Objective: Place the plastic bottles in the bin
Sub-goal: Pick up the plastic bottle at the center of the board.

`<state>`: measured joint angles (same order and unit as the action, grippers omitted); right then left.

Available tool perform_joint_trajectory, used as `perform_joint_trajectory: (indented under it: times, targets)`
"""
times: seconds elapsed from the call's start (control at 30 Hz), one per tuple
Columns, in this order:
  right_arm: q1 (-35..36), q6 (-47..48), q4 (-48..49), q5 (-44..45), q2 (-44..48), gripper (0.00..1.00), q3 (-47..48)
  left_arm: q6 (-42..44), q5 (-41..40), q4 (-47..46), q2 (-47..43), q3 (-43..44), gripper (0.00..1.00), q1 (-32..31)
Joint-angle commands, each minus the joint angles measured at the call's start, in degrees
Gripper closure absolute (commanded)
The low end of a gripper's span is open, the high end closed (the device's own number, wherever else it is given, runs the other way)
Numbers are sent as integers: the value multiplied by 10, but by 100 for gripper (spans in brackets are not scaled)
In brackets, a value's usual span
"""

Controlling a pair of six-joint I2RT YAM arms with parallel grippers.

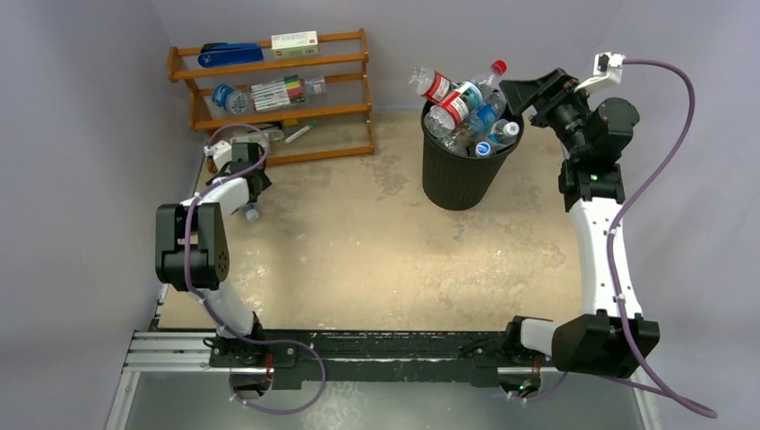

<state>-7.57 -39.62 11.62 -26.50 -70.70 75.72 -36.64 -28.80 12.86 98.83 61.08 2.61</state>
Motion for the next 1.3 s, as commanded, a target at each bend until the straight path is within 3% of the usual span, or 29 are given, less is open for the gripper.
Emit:
perform_joint_trajectory:
  times: [0.0,0.1,0.27,0.43,0.67,1.0,1.13,1.27]
  targets:
    - [-3,22,-9,-34,28,9,-14,-8,-19,-34,19,25,19,2]
    - [-3,24,-14,-44,38,9,-22,-13,-20,-40,31,21,23,2]
    - [-3,24,-16,-59,54,9,-39,-17,-3,-35,27,12,48,2]
    - [-3,41,-38,-58,67,9,-33,-25,66,-36,-16,-15,61,1]
    - [-3,69,-85,-94,89,9,-21,-33,189,-23,-109,-40,63,-14]
    - [-4,82,-144,-177,119,9,-41,-1,337,62,-171,104,61,-199]
    - [-3,78,-156,-193,117,9,-51,-7,454,31,-189,151,60,-231]
    - [-3,30,-113,-256,118,9,-94,-50,582,-65,-213,151,59,-247]
